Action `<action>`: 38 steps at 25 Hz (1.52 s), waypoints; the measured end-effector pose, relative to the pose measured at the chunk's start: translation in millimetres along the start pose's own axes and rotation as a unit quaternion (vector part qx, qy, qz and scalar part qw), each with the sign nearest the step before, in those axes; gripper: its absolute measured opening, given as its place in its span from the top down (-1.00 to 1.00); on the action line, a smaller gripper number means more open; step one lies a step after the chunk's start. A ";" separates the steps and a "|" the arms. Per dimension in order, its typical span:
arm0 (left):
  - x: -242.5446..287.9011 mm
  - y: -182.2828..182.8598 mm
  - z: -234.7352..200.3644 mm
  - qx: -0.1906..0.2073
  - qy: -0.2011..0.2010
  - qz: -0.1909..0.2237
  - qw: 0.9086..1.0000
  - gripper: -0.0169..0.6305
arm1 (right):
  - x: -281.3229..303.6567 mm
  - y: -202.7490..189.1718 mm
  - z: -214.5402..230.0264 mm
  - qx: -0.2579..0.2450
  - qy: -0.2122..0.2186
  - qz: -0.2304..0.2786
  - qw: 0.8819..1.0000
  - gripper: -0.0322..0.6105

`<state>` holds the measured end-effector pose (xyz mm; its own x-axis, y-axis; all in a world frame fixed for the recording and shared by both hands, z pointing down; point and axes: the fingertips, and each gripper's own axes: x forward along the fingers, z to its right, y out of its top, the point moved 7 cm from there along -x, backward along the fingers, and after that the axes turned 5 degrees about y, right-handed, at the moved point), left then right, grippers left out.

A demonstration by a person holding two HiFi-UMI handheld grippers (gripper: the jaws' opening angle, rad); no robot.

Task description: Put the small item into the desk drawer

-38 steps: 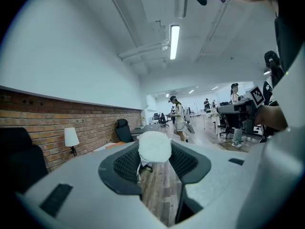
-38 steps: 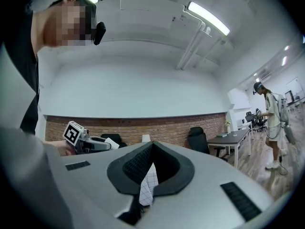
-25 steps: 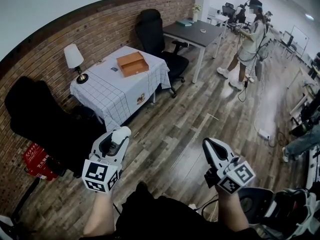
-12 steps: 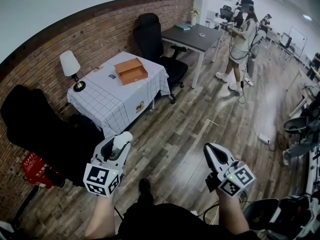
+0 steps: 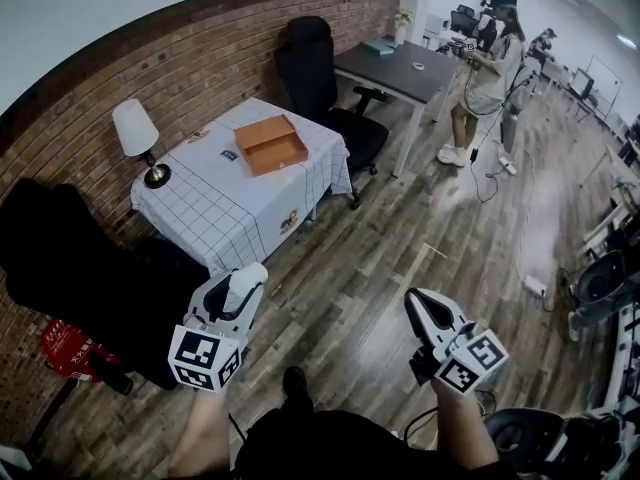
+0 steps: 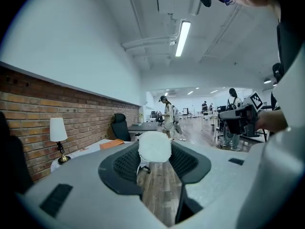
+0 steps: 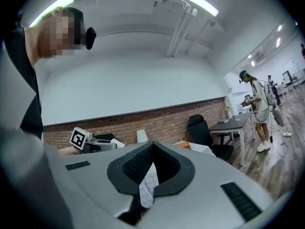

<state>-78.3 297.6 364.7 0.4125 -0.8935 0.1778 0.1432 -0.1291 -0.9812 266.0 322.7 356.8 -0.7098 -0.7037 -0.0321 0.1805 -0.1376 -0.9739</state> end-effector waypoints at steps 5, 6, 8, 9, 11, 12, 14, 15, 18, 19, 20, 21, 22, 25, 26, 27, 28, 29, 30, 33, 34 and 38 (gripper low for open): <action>33.7 -7.6 -47.2 -0.010 0.000 -0.012 1.000 0.36 | 65.1 -0.3 10.4 0.001 0.017 -0.014 1.000 0.92; 38.9 -8.5 -55.8 -0.012 0.000 -0.013 1.000 0.36 | 76.4 -0.1 10.9 0.000 0.021 -0.017 1.000 0.92; 47.9 -9.0 -71.5 -0.014 0.000 -0.013 1.000 0.36 | 95.2 0.8 12.4 -0.001 0.024 -0.022 0.999 0.92; 52.0 -8.7 -79.3 -0.015 0.000 -0.011 1.000 0.36 | 103.6 1.9 13.4 -0.002 0.024 -0.024 0.999 0.92; 59.0 -7.5 -95.7 -0.016 0.002 -0.006 1.000 0.36 | 120.1 4.8 15.2 -0.007 0.023 -0.027 0.999 0.92; 61.8 -6.7 -103.8 -0.017 0.003 -0.004 1.000 0.36 | 128.0 6.4 15.6 -0.009 0.022 -0.027 0.999 0.92; 66.4 -4.9 -118.4 -0.018 0.005 0.002 1.000 0.36 | 142.4 10.0 15.4 -0.014 0.021 -0.025 0.999 0.92; 68.2 -4.2 -124.4 -0.018 0.004 0.004 1.000 0.36 | 148.7 11.7 14.9 -0.016 0.020 -0.024 0.999 0.92; 72.0 -3.1 -139.6 -0.015 0.001 0.011 1.000 0.36 | 165.0 15.3 12.2 -0.023 0.018 -0.017 0.999 0.91; 72.8 -2.6 -144.7 -0.014 0.000 0.013 1.000 0.36 | 169.6 15.7 10.8 -0.024 0.018 -0.015 0.999 0.92; 73.5 -1.7 -149.8 -0.013 0.001 0.015 1.000 0.36 | 173.7 16.0 9.5 -0.026 0.018 -0.014 0.999 0.92; 74.0 -0.5 -154.6 -0.013 0.002 0.018 1.000 0.36 | 177.1 16.3 8.5 -0.027 0.018 -0.015 0.999 0.92; 74.3 0.7 -158.6 -0.015 0.004 0.021 1.000 0.36 | 179.9 16.6 8.0 -0.029 0.018 -0.016 0.999 0.92; 74.5 1.5 -167.3 -0.018 0.008 0.025 0.999 0.36 | 187.2 18.1 7.5 -0.031 0.018 -0.021 0.999 0.92; 75.3 0.7 -170.0 -0.019 0.009 0.024 0.999 0.36 | 189.8 18.4 7.6 -0.032 0.018 -0.021 0.999 0.92; 76.5 -0.5 -172.5 -0.020 0.010 0.023 0.999 0.36 | 192.6 18.5 8.3 -0.032 0.019 -0.021 0.999 0.92; 78.2 -1.5 -174.6 -0.022 0.011 0.022 0.999 0.36 | 195.3 18.4 9.7 -0.032 0.020 -0.021 0.999 0.92; 80.1 -2.3 -176.3 -0.023 0.011 0.022 0.999 0.36 | 198.2 18.0 11.7 -0.032 0.020 -0.022 0.999 0.91; 82.0 -2.7 -177.8 -0.023 0.012 0.020 0.999 0.36 | 201.4 17.4 14.5 -0.031 0.021 -0.023 0.999 0.92; 89.5 -3.7 -186.0 -0.021 0.019 0.014 0.999 0.36 | 215.1 13.7 26.3 -0.024 0.026 -0.025 0.999 0.92; 92.9 -4.4 -189.6 -0.022 0.023 0.011 0.999 0.36 | 220.8 11.9 30.9 -0.020 0.029 -0.024 0.999 0.92; 113.9 -3.5 -199.5 -0.019 0.033 0.000 0.999 0.36 | 246.5 10.0 52.9 -0.011 0.045 -0.023 0.999 0.92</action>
<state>-211.2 110.4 373.5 0.3527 -0.9194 0.1740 0.1083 -0.1446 -0.9835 128.8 111.0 351.1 -0.7754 -0.6315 -0.0055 0.1318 -0.1533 -0.9794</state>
